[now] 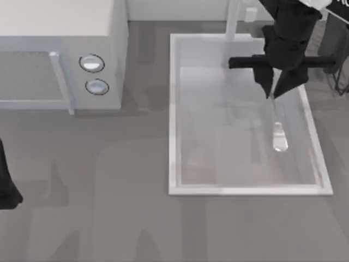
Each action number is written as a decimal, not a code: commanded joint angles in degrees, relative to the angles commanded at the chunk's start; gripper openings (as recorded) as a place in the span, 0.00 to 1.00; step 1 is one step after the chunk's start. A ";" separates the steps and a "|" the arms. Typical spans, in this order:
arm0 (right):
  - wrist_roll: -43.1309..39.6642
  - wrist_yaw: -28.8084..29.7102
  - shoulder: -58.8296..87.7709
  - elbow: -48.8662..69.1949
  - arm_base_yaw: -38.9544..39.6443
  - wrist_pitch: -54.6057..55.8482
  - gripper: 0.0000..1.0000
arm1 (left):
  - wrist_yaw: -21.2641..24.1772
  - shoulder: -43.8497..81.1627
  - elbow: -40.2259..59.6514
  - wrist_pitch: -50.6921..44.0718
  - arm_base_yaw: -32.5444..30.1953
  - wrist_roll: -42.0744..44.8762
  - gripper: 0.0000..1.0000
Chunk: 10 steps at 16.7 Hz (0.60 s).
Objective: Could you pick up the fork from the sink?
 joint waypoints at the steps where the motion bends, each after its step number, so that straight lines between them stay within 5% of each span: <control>1: -1.41 -0.07 -2.48 -2.48 -1.40 -0.09 0.00 | 0.00 0.00 0.00 0.00 0.00 0.00 1.00; 10: -18.46 -0.94 -35.24 -35.20 -18.31 -1.78 0.00 | 0.00 0.00 0.00 0.00 0.00 0.00 1.00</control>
